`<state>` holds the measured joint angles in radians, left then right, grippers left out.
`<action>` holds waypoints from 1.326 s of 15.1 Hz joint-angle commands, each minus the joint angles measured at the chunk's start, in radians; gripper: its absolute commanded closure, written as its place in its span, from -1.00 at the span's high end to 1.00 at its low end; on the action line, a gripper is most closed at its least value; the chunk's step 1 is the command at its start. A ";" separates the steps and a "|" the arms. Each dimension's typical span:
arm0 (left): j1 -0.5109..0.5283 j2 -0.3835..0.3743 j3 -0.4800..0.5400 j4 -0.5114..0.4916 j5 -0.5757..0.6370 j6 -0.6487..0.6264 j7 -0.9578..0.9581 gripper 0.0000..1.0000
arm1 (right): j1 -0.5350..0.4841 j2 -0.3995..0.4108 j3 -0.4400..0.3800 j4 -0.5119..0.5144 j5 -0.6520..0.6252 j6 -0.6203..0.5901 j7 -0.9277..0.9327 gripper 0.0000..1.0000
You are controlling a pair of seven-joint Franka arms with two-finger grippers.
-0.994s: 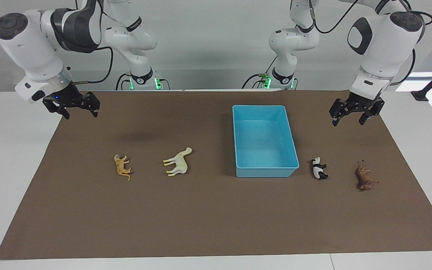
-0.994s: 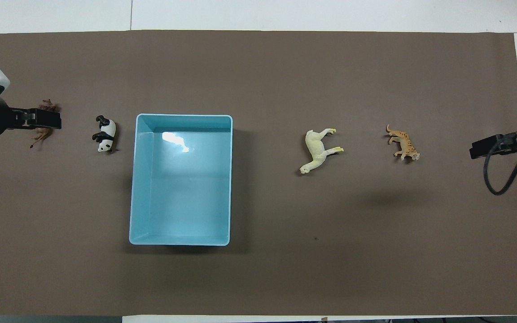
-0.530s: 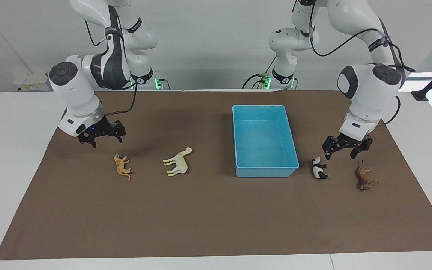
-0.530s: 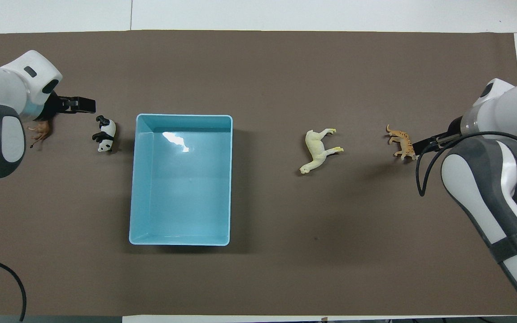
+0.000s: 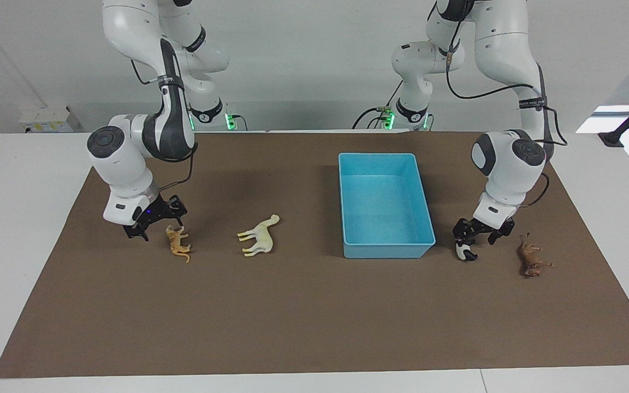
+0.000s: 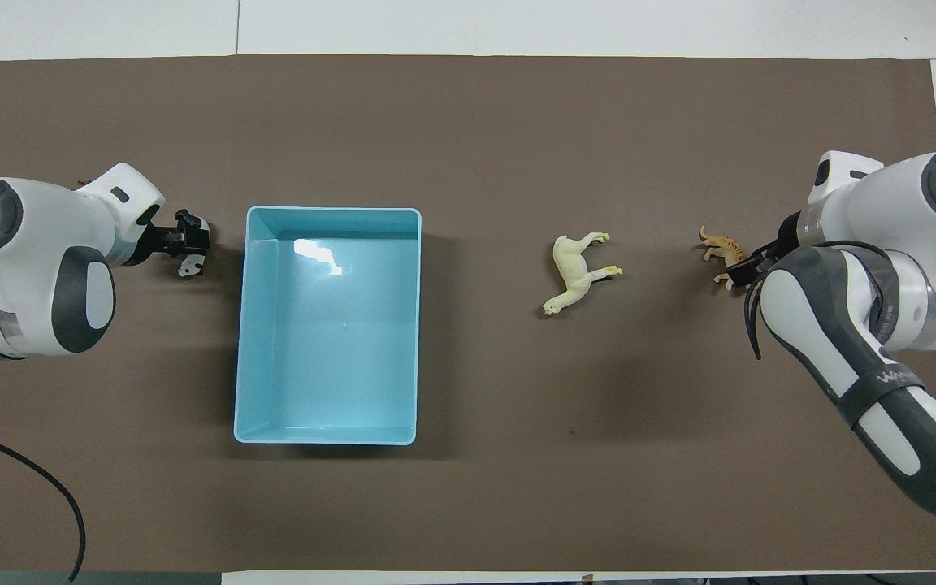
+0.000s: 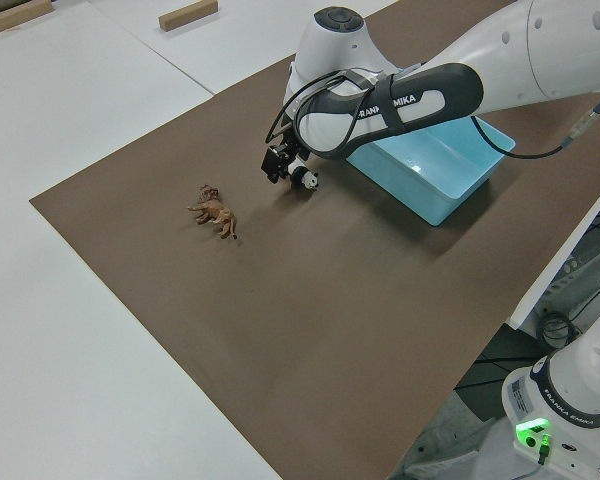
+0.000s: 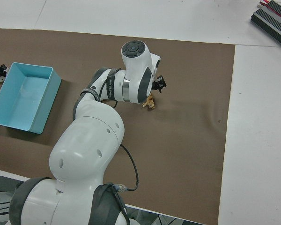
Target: Put all toys into storage box
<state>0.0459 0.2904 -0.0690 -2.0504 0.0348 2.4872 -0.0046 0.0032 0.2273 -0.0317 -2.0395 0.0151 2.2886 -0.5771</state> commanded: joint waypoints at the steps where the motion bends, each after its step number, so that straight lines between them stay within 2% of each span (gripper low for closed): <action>1: -0.011 -0.017 -0.002 -0.017 -0.004 -0.008 -0.044 1.00 | -0.005 0.049 0.007 0.002 0.032 0.048 -0.049 1.00; 4: -0.020 -0.022 -0.002 -0.065 -0.004 0.004 -0.046 1.00 | -0.002 0.073 0.007 0.005 0.052 0.080 -0.044 1.00; 5: -0.023 -0.020 -0.002 -0.065 -0.003 0.002 -0.045 0.80 | -0.002 0.081 0.007 0.005 0.052 0.087 -0.044 1.00; 7: -0.024 -0.019 -0.002 -0.053 -0.003 -0.010 -0.046 -0.17 | -0.002 0.083 0.007 0.004 0.052 0.089 -0.044 1.00; 8: -0.024 -0.016 -0.002 -0.039 -0.004 -0.014 -0.046 -0.47 | -0.002 0.083 0.007 0.004 0.052 0.092 -0.044 1.00; 9: -0.023 -0.011 -0.002 -0.018 -0.004 -0.034 -0.046 -0.67 | 0.000 0.084 0.007 0.004 0.052 0.097 -0.041 1.00; 10: -0.023 -0.008 -0.002 0.027 -0.004 -0.074 -0.046 -0.76 | 0.000 0.089 0.007 0.001 0.052 0.109 -0.040 1.00; 15: -0.029 -0.020 -0.008 0.287 -0.047 -0.409 -0.067 -0.76 | 0.021 0.089 0.006 -0.008 0.054 0.104 -0.036 1.00; 16: -0.055 -0.034 -0.011 0.309 -0.056 -0.472 -0.116 -0.74 | 0.021 0.087 0.006 -0.014 0.054 0.106 -0.040 1.00; 19: -0.222 -0.109 -0.008 0.228 -0.056 -0.513 -0.347 -0.69 | 0.012 0.086 0.006 -0.019 0.054 0.106 -0.043 1.00; 20: -0.283 -0.134 -0.006 0.166 -0.052 -0.499 -0.412 -0.68 | 0.012 0.086 0.006 -0.028 0.054 0.106 -0.037 0.91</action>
<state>-0.1133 0.2145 -0.0927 -1.7718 -0.0143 1.9805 -0.2787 0.0291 0.3152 -0.0327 -2.0460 0.0543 2.3777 -0.5932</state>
